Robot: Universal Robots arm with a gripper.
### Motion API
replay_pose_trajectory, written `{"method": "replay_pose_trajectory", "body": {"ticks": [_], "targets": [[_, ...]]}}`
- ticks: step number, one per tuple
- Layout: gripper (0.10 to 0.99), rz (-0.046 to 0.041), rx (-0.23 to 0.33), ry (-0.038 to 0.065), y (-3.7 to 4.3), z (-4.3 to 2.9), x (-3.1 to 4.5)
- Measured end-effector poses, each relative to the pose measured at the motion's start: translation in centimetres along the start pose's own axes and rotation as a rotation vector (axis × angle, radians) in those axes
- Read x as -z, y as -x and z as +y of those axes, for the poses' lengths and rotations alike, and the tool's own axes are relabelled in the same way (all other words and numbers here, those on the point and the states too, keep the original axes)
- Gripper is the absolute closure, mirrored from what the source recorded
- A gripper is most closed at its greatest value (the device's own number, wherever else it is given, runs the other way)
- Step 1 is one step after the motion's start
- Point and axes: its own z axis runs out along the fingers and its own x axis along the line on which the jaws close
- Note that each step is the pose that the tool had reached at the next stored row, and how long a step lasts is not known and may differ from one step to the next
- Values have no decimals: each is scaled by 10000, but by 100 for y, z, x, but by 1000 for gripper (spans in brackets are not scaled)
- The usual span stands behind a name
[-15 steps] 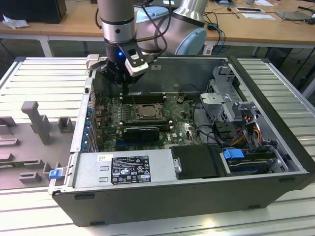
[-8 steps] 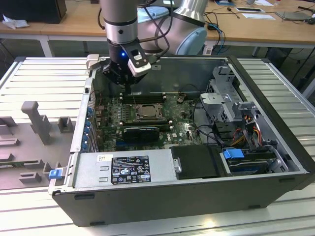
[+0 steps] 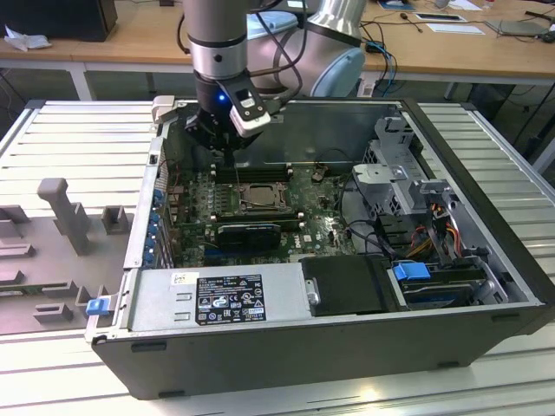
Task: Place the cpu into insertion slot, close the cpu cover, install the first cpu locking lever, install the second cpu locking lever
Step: 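Install the first cpu locking lever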
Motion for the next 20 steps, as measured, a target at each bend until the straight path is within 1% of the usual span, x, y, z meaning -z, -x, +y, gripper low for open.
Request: {"method": "replay_pose_trajectory", "body": {"ticks": [6, 7, 8, 9, 10, 12, 13, 14, 15, 17, 18, 20], "targets": [[980, 0, 0, -1, 92, 1, -9], [980, 0, 1, 0, 133, 1, -12], [980, 0, -2, 0, 184, 2, -16], [980, 0, 2, 0, 253, 2, -21], [980, 0, -1, 0, 296, 3, -24], [980, 0, 1, 0, 339, 3, -28], [980, 1, -3, 72, 357, 2, -33], [980, 3, -12, 252, 371, 3, -43], [980, 1, -14, 320, 389, 2, -72], [980, 3, -7, 320, 402, 9, -116], [980, 11, 85, 323, 407, 22, -155], [980, 15, 228, 328, 419, 28, -173]]}}
